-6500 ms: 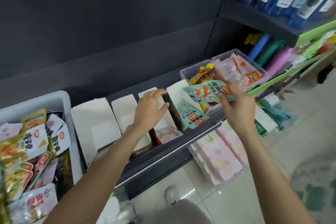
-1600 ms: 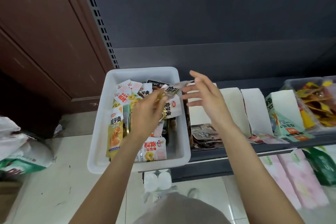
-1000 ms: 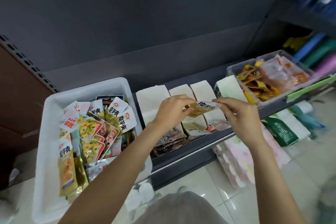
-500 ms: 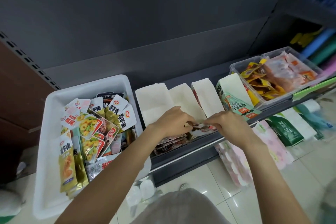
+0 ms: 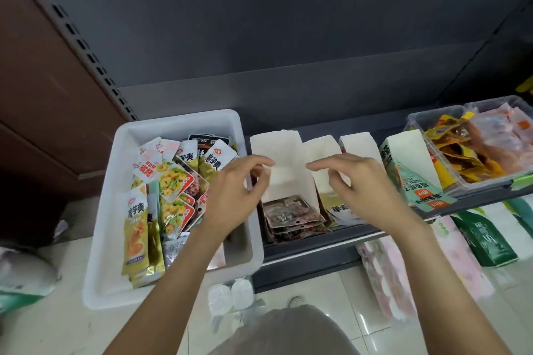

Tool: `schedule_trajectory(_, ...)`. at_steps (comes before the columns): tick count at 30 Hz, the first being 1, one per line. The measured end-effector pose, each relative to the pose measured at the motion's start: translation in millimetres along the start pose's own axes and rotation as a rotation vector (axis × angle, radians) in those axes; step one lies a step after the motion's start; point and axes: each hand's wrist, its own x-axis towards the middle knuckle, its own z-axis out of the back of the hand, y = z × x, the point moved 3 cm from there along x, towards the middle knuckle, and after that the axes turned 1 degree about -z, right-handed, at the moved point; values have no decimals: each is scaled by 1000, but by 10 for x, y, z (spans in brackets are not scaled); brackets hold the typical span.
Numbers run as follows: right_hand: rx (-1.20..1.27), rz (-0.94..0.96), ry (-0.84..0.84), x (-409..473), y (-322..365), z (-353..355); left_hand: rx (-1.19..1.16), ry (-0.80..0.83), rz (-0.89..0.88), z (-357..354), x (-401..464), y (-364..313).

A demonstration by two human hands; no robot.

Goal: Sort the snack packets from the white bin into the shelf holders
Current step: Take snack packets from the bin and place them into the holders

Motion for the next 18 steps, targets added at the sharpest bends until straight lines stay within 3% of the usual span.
schedule_trajectory(3, 93, 70, 64, 367, 323, -387, 200, -153, 147, 331, -161, 368)
schedule_trajectory(6, -73, 123, 136, 751, 544, -939, 414, -46, 333, 454, -309, 841)
schedule_trajectory(11, -767, 163, 392, 1161, 636, -1620, 578, 233, 385, 398, -453, 1189)
schedule_trajectory(13, -940, 162, 431, 1221, 648, -1669, 619, 297, 401, 380, -460, 1220)
schedule_trajectory(16, -1022, 151, 453, 1246, 686, -1676, 620, 318, 402, 396, -453, 1209)
schedule_trajectory(18, -951, 125, 450, 1235, 725, -1666, 614, 323, 395, 408, -456, 1218)
